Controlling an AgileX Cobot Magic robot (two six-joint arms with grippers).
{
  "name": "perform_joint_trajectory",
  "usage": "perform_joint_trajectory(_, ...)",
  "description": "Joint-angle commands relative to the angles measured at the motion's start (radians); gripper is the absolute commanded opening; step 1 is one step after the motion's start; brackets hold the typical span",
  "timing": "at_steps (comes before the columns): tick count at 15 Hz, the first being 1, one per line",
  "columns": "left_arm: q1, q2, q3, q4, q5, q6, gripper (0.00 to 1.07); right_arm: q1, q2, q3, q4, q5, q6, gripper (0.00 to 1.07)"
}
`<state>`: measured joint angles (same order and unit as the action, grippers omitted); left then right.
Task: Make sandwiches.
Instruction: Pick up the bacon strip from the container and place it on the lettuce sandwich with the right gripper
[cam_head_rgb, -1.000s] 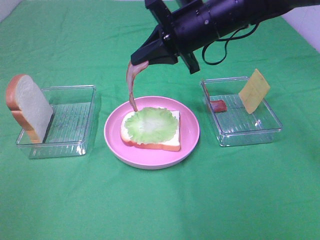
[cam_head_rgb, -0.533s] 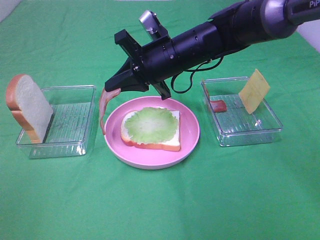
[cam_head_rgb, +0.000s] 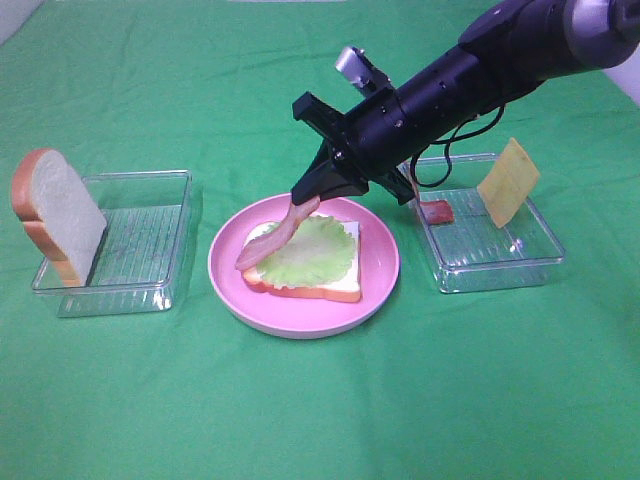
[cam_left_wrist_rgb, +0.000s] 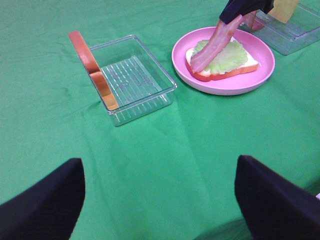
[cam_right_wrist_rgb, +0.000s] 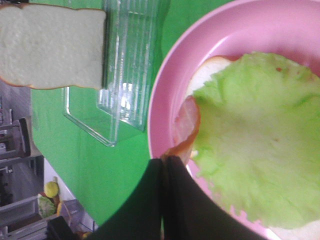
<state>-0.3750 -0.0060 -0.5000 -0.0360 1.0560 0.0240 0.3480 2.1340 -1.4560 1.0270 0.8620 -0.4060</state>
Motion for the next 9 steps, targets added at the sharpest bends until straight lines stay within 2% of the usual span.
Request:
perform_joint_trajectory(1, -0.006, -0.02, 0.002, -0.004, -0.012, 0.002, 0.78, 0.0, 0.0, -0.004, -0.088, -0.001, 0.035, 0.0)
perform_joint_trajectory(3, -0.006, -0.02, 0.002, -0.004, -0.012, 0.002, 0.78, 0.0, 0.0, -0.004, -0.133, -0.023, 0.057, 0.08)
perform_joint_trajectory(4, -0.006, -0.02, 0.002, -0.004, -0.012, 0.002, 0.78, 0.0, 0.0, -0.004, -0.133, -0.026, 0.056, 0.17)
perform_joint_trajectory(7, -0.006, -0.02, 0.002, -0.004, -0.012, 0.002, 0.78, 0.0, -0.003, -0.004, -0.135, -0.021, 0.044, 0.61)
perform_joint_trajectory(8, -0.006, -0.02, 0.002, -0.004, -0.012, 0.002, 0.78, 0.0, -0.009, -0.004, -0.148, -0.021, 0.036, 0.72)
perform_joint_trajectory(9, -0.006, -0.02, 0.002, -0.004, -0.012, 0.002, 0.78, 0.0, -0.023, -0.004, -0.168, -0.022, 0.021, 0.75)
